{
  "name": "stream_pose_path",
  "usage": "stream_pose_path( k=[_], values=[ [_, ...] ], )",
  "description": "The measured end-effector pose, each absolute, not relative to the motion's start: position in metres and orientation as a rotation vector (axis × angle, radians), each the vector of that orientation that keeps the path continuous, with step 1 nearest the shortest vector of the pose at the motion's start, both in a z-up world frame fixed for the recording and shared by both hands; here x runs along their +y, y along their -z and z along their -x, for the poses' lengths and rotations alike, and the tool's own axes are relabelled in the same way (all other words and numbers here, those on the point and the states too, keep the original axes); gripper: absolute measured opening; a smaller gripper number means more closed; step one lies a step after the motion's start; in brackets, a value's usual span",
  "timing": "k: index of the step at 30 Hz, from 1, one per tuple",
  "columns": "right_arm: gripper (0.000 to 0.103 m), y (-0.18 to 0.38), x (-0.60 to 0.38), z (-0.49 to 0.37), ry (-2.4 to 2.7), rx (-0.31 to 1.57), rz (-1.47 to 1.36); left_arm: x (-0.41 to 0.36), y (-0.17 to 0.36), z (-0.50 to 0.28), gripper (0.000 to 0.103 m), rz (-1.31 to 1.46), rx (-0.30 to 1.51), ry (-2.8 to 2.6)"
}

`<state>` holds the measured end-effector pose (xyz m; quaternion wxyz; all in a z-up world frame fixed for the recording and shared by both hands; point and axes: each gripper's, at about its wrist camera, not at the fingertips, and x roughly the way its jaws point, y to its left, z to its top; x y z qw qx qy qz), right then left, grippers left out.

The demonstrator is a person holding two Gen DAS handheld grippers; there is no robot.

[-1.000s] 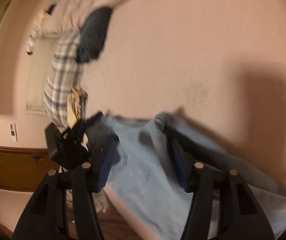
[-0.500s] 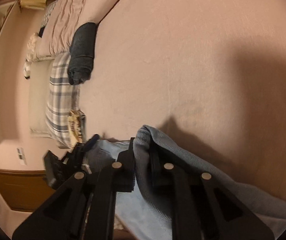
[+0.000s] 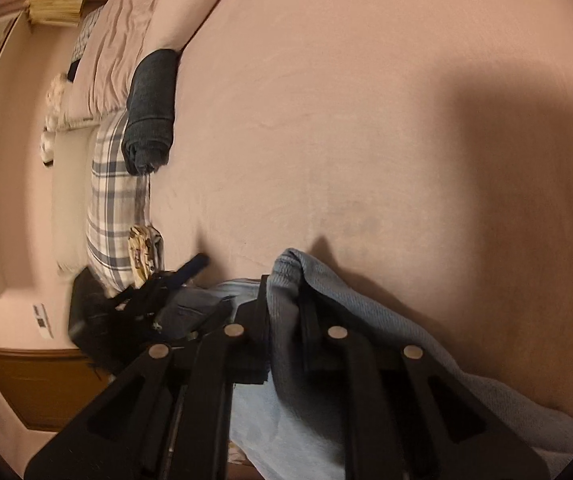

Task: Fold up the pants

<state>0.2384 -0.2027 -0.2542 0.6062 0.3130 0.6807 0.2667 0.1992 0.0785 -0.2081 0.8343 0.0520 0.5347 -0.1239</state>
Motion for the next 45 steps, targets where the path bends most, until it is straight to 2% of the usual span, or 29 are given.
stream_pose_path(
  k=[3, 8, 9, 10, 13, 17, 22, 25, 27, 28, 33, 38, 41, 42, 44, 45],
  values=[
    [0.010, 0.261, -0.205, -0.240, -0.619, 1.583, -0.764, 0.089, 0.208, -0.196, 0.079, -0.118, 1.139, 0.238],
    [0.010, 0.253, -0.208, -0.237, -0.660, 1.565, -0.775, 0.089, 0.194, -0.198, 0.080, -0.153, 1.151, 0.181],
    [0.017, 0.241, -0.210, -0.236, -0.666, 1.542, -0.743, 0.091, 0.186, -0.198, 0.080, -0.171, 1.130, 0.160],
    [0.019, 0.231, -0.214, -0.236, -0.648, 1.510, -0.708, 0.091, 0.175, -0.195, 0.080, -0.180, 1.102, 0.144],
    [0.020, 0.185, -0.261, -0.240, -0.565, 1.343, -0.678, 0.082, 0.147, -0.187, 0.079, -0.179, 1.014, 0.144],
    [0.023, 0.145, -0.312, -0.213, -0.488, 1.242, -0.619, 0.028, 0.138, -0.191, 0.080, -0.178, 0.979, 0.322],
    [0.025, 0.131, -0.382, -0.146, -0.294, 1.155, -0.611, -0.041, 0.162, -0.210, 0.080, -0.226, 0.979, 0.414],
    [0.025, 0.114, -0.452, -0.093, -0.078, 1.058, -0.611, -0.057, 0.199, -0.224, 0.080, -0.308, 1.081, 0.371],
    [0.027, 0.102, -0.499, -0.058, 0.118, 1.018, -0.526, -0.049, 0.210, -0.227, 0.083, -0.261, 1.093, 0.372],
    [0.031, 0.100, -0.515, -0.046, 0.189, 1.026, -0.493, -0.045, 0.210, -0.229, 0.088, -0.239, 1.096, 0.367],
    [0.031, 0.119, -0.552, -0.019, 0.162, 1.073, -0.533, -0.037, 0.213, -0.229, 0.088, -0.208, 1.105, 0.365],
    [0.031, 0.146, -0.555, -0.042, 0.129, 1.098, -0.504, -0.038, 0.208, -0.238, 0.088, -0.230, 1.124, 0.337],
    [0.038, 0.156, -0.548, -0.060, 0.092, 1.120, -0.488, -0.044, 0.208, -0.240, 0.089, -0.228, 1.131, 0.330],
    [0.036, 0.158, -0.545, -0.063, 0.083, 1.122, -0.480, -0.045, 0.208, -0.241, 0.089, -0.231, 1.132, 0.328],
    [0.016, 0.160, -0.536, -0.065, 0.064, 1.134, -0.453, -0.048, 0.209, -0.244, 0.089, -0.239, 1.133, 0.331],
    [0.009, 0.159, -0.532, -0.065, 0.059, 1.139, -0.439, -0.048, 0.209, -0.244, 0.089, -0.244, 1.133, 0.334]
  ],
)
